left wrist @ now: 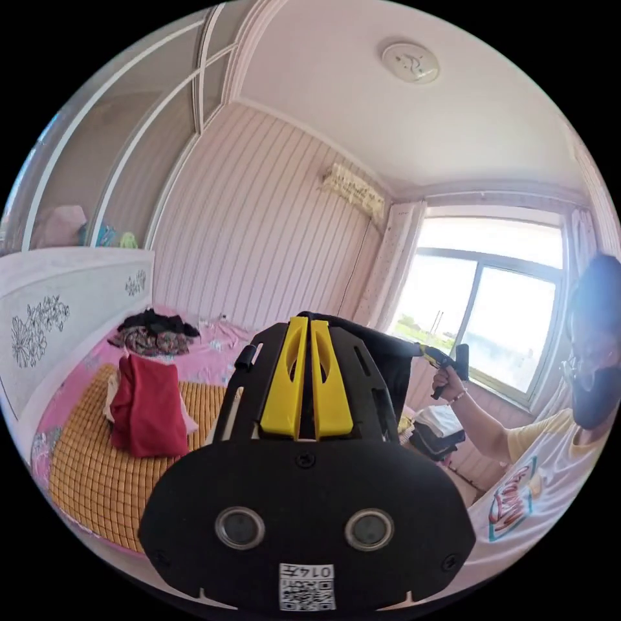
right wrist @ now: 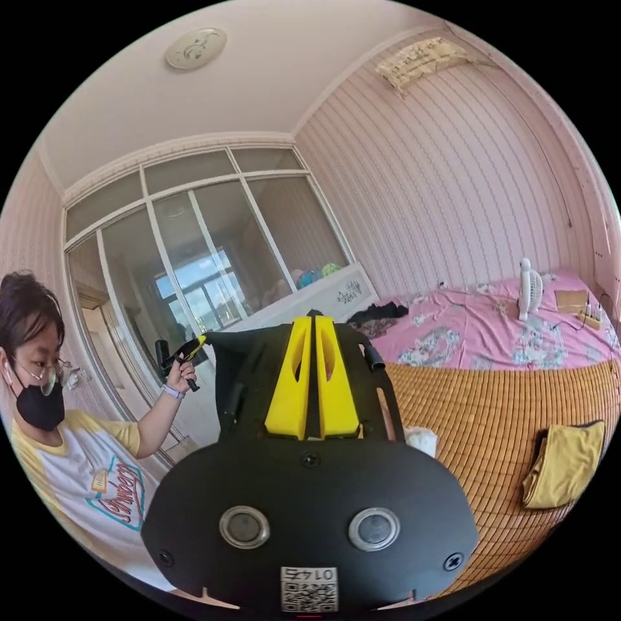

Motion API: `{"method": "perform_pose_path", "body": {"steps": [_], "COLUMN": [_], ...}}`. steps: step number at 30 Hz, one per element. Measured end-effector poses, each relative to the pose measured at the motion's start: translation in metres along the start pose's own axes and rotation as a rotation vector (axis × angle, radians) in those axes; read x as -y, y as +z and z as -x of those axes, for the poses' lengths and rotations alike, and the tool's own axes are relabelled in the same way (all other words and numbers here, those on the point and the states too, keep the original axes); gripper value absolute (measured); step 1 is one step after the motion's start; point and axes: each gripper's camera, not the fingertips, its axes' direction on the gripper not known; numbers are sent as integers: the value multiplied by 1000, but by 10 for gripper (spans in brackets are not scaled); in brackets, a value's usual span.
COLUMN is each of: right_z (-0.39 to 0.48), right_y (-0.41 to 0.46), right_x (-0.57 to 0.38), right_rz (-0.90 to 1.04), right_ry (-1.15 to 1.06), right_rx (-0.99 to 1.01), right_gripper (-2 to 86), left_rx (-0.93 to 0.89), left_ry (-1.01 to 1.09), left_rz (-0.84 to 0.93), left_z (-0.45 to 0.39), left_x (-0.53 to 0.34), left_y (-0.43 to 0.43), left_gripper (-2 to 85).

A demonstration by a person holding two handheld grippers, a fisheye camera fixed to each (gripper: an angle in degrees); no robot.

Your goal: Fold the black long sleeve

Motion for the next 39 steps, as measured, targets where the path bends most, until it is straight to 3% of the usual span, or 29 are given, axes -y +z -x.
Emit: {"method": "perform_pose_path", "body": {"steps": [2,6,15,21,24,26,28,31,35,39], "right_z": [27,89,160,240,228,187,112,21,-34,-2], "right_y": [-24,-50,-137,-194,-162,-119,-53,8,32,20], "right_x": [29,66,80,113,134,140,123,90,104,180], "right_rz": [-72,-75,-173,-358,-231,-47,213,403,354,56], "right_ry": [-64,-225,-346,-558,-558,-474,-347,-162,-59,-284], "right_rx": [22,-166,-141,-68,-245,-320,-416,-461,-514,-537], "right_gripper": [2,2,2,1,1,1,2,2,2,2], "left_rx": [14,106,8,-88,-28,31,103,203,176,153], "left_ry": [73,167,206,330,336,260,199,78,-67,86], "left_rz": [-87,-75,-249,-550,-448,-249,-84,164,182,18], "left_z": [-34,-82,-151,-204,-200,-166,-132,-73,-26,-50], "left_x": [42,75,96,135,165,174,163,122,108,169], "left_y": [-28,-37,-99,-162,-125,-56,9,114,194,207], "left_gripper": [-10,-10,-10,-10,-10,-10,-10,-10,-10,-10]}}
